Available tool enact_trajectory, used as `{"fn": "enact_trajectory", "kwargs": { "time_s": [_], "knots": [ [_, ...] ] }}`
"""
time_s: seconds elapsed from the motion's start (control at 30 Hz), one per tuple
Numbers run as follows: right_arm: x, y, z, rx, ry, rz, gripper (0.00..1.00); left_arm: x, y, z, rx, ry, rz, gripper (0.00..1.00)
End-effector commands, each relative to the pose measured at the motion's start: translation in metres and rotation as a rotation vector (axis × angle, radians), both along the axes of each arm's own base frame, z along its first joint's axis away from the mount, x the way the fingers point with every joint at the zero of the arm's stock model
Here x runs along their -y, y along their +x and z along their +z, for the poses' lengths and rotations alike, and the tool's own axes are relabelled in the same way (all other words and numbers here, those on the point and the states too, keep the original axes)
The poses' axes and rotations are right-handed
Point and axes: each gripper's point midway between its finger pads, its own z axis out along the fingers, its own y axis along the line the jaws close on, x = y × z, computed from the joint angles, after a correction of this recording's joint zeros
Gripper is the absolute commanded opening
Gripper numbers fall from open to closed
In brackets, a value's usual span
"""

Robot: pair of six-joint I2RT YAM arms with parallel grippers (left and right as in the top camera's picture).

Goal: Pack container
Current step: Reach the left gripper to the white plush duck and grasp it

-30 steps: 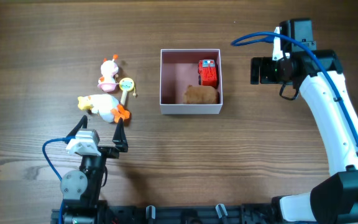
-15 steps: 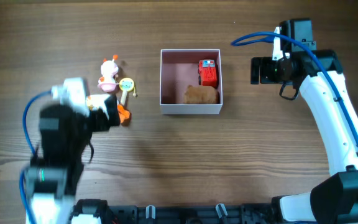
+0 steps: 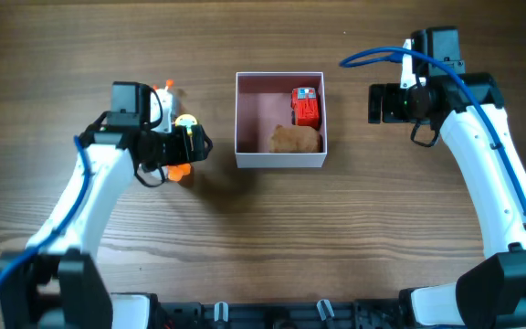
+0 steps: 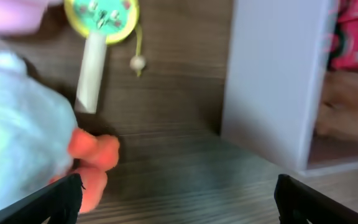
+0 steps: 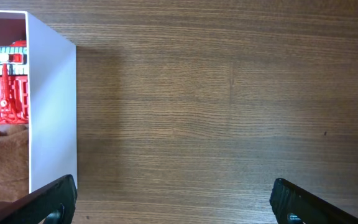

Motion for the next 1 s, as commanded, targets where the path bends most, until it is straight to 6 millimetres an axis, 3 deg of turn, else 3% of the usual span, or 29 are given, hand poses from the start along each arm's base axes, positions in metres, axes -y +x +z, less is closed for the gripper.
{"fn": "enact_trajectory", "kwargs": {
  "time_s": [0.0,0.1,0.3,0.5,0.6,0.73,0.83,0.97],
  "knots": [
    [0.002,0.003,0.013,0.039,-0.002,-0.022,0.99,-0.028,0.01,-0.008,-0.104,-0.024,0.344,0.95],
    [0.002,0.003,0.013,0.039,-0.002,-0.022,0.99,-0.055,0.012,-0.011,-0.114,0.04,0.52,0.96],
    [0.002,0.003,0.013,0.039,-0.002,-0.021,1.0,-0.054,0.013,-0.011,-0.12,0.026,0.544,1.0],
    [0.002,0.003,0.013,0.039,-0.002,-0.022,0.99,-0.024,0.026,0.004,-0.09,-0.152,0.462,1.0],
    [0.002,0.003,0.013,0.04,-0.002,-0.022,1.0,0.0,0.036,0.025,-0.064,-0.299,0.385,0.98],
    [0.002,0.003,0.013,0.039,-0.002,-0.022,1.0,0.006,0.041,0.048,-0.049,-0.334,0.361,1.0],
    [0.002,0.003,0.013,0.039,-0.002,-0.022,0.99,-0.007,0.04,0.061,-0.029,-0.268,0.401,1.0],
    [0.002,0.003,0.013,0.04,-0.002,-0.022,1.0,-0.056,0.032,0.063,0.014,-0.002,0.546,0.99]
  ]
}}
